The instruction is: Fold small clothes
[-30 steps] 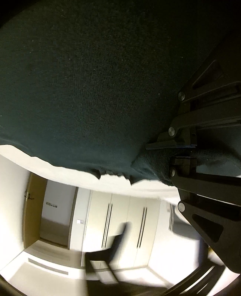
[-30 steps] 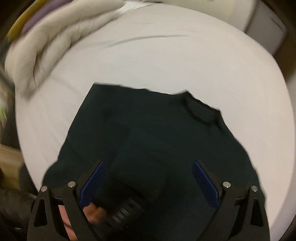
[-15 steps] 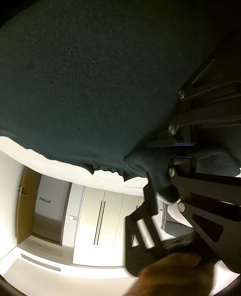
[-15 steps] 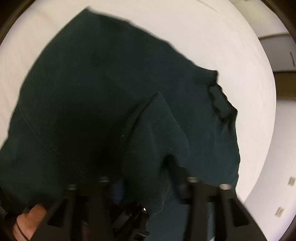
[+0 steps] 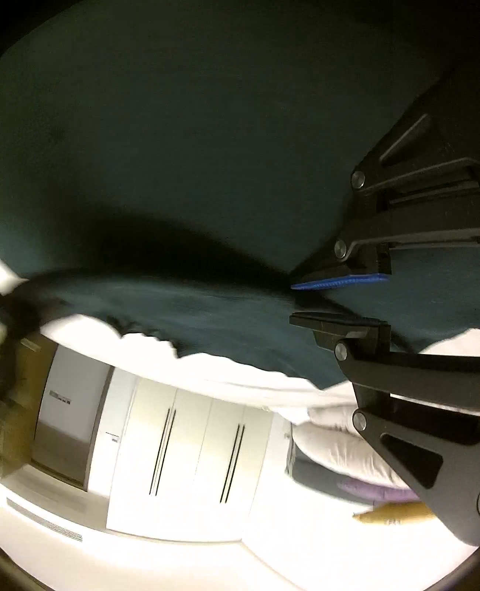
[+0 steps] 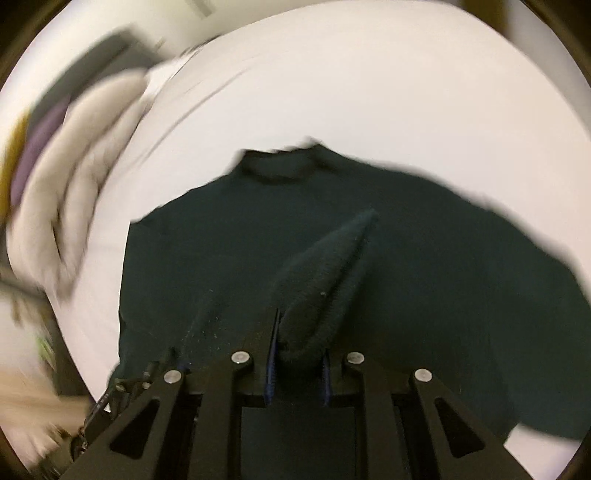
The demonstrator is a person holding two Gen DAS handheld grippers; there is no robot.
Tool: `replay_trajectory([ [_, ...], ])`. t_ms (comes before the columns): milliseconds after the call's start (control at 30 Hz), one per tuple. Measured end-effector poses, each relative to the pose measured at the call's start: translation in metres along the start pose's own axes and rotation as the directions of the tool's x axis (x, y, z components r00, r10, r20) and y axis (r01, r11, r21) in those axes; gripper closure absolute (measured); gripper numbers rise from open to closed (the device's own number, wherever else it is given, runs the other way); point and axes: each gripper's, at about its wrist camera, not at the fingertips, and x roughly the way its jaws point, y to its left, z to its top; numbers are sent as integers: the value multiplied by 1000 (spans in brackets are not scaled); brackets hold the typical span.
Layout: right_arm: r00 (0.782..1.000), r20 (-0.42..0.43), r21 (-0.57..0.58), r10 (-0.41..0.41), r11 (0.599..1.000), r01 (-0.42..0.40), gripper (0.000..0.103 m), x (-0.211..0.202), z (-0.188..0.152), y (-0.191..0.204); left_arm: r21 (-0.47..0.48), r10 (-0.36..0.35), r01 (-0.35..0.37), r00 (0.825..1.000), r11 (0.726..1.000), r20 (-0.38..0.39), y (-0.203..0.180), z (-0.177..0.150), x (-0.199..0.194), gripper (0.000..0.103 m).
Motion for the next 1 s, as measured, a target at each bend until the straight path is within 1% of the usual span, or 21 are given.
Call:
replay_trajectory([
  [67,996,39,83,81,993,-84,84,1,-12,-23,36,24,-24,1000,999,5,-2,0,-3,90],
  [133,985,80,110,150,981,-159,84,0,-24,-27,101,52,-53,999,993,15,-7,3,-7,90],
  [167,978,94,103,187,975,-196,84,-2,-29,-20,127,69,-71,997,989,23,-9,3,-8,90],
  [233,958,137,74,251,962,-262,84,-11,-26,-8,177,83,-87,996,980,33,-15,5,-11,90],
  [333,932,158,42,327,940,-337,83,-24,-12,14,247,111,-119,993,962,47,-23,4,-19,90],
  [367,926,159,28,341,936,-350,82,-29,-9,25,287,123,-135,991,948,62,-27,3,-22,90],
  [400,922,157,12,353,933,-359,82,-29,-10,39,345,146,-171,984,923,98,-34,2,-28,90],
  [467,914,139,-10,380,924,-383,81,-36,-2,65,449,181,-239,969,861,168,-46,-3,-37,90],
  [500,906,134,-16,401,915,-403,81,-41,2,76,494,187,-251,966,833,177,-49,-5,-39,90],
  [567,879,135,4,457,887,-462,81,-52,8,84,536,185,-245,969,808,165,-49,-4,-40,88],
  [633,845,150,51,514,849,-526,81,-63,12,86,564,231,-280,960,777,158,-49,-6,-38,69],
  [667,838,160,78,522,839,-538,81,-66,12,88,566,255,-303,953,767,164,-48,-4,-38,61],
  [700,832,169,100,528,831,-547,81,-70,13,88,563,283,-330,943,758,173,-46,-3,-38,45],
  [733,823,180,124,538,818,-562,81,-74,12,88,558,308,-352,935,751,176,-43,0,-33,37],
  [767,815,185,139,550,806,-575,81,-77,10,88,552,317,-349,936,757,155,-40,3,-31,35],
  [800,806,190,156,561,793,-589,81,-79,8,91,540,322,-332,940,773,116,-34,8,-27,30],
  [833,802,194,170,566,785,-595,81,-82,6,90,518,327,-317,942,794,75,-26,14,-21,23],
  [867,798,197,184,570,778,-601,81,-85,5,91,500,326,-306,944,810,49,-21,16,-19,20],
  [900,792,196,190,578,770,-609,81,-86,3,94,469,323,-285,946,836,1,-12,19,-14,14],
  [967,770,207,200,604,744,-638,81,-90,1,101,430,295,-234,952,872,-80,1,20,-2,13],
  [1000,762,212,201,612,735,-647,81,-92,1,102,387,271,-208,956,898,-113,10,19,2,10],
])
